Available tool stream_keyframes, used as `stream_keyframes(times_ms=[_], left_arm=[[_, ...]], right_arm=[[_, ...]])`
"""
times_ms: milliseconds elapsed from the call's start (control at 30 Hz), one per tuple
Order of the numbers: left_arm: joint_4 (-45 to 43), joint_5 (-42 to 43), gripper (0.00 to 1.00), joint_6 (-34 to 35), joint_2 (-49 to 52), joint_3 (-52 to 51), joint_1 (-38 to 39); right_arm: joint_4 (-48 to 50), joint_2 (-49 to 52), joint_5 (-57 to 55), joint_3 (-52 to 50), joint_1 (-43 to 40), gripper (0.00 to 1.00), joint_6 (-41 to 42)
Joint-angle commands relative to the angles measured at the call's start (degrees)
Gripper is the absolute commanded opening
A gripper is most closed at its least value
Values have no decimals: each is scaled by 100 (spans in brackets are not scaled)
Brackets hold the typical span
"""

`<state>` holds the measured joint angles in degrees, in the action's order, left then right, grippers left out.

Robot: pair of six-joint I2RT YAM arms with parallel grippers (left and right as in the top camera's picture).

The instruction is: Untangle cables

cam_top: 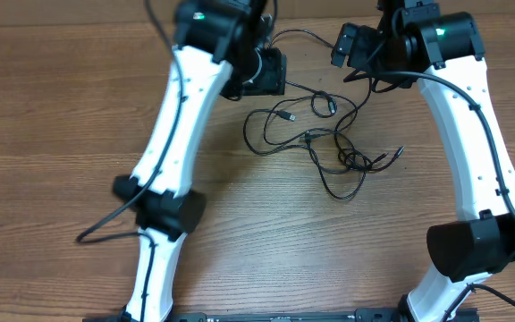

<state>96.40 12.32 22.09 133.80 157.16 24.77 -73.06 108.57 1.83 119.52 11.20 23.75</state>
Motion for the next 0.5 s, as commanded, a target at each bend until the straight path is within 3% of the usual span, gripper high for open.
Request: stream_keyframes(times_ms=[0,100,200,267,333,467], left_arm=[[39,-173,72,-140,647,31,-66],[-39,-42,79,-382,1008,31,-74],[-240,452,97,-715,1349,31,-44],[-385,538,98,-710,1567,31,-13],[-527,575,94,-741,1794,31,26],[-647,577,72,-968,2057,31,114]], right_arm=[[-48,-107,291,44,-330,100,44],[-125,-107,433,44,-612,100,42],[-212,-107,450,44,-837,100,42],[-319,-107,450,44,-957,100,42],[-442,-107,448,44,-1012,100,42],[-623,-107,424,44,-1021,100,0]])
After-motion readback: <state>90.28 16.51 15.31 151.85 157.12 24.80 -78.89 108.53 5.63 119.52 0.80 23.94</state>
